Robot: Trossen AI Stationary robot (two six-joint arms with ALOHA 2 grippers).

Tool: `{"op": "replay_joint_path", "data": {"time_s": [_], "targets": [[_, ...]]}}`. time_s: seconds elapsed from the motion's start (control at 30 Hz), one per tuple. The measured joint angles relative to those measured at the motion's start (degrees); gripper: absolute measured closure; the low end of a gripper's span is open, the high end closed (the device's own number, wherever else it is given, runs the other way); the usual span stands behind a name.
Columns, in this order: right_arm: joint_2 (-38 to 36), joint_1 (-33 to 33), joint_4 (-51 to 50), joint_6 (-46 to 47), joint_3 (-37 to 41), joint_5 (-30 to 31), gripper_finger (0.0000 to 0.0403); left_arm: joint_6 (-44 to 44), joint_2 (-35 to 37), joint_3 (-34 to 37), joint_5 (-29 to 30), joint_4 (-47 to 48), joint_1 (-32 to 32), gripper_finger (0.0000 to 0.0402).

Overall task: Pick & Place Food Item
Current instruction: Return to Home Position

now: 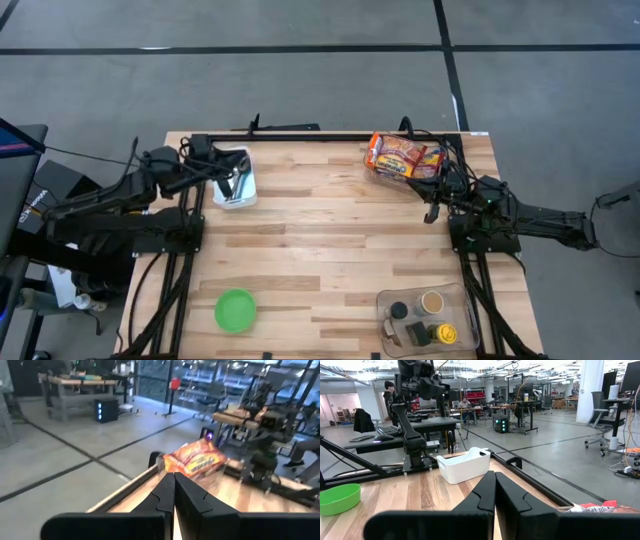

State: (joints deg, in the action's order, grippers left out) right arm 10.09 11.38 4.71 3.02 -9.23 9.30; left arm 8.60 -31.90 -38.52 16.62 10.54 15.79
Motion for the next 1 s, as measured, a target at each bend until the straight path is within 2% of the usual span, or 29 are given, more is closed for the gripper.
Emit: {"op": "replay_joint_path", "data": {"time_s": [0.1,0.27,0.63,1.0], "targets": [[0.0,0.0,0.0,0.0,0.0,0.0,0.0403,0.6,1.2,0.0,0.0,2.4,0.0,0.04],[0.0,0.0,0.0,0.0,0.0,0.0,0.0403,0.6,6.4,0.0,-3.6,3.7,0.0,0.04],[0.0,0.0,0.0,0.0,0.0,0.0,0.0403,0.7,18.5,0.0,-3.5,7.6,0.0,0.04],[0.0,0.0,0.0,0.0,0.0,0.0,0.0403,0.8,26.1,0.0,-3.6,9.3,0.0,0.04]]}}
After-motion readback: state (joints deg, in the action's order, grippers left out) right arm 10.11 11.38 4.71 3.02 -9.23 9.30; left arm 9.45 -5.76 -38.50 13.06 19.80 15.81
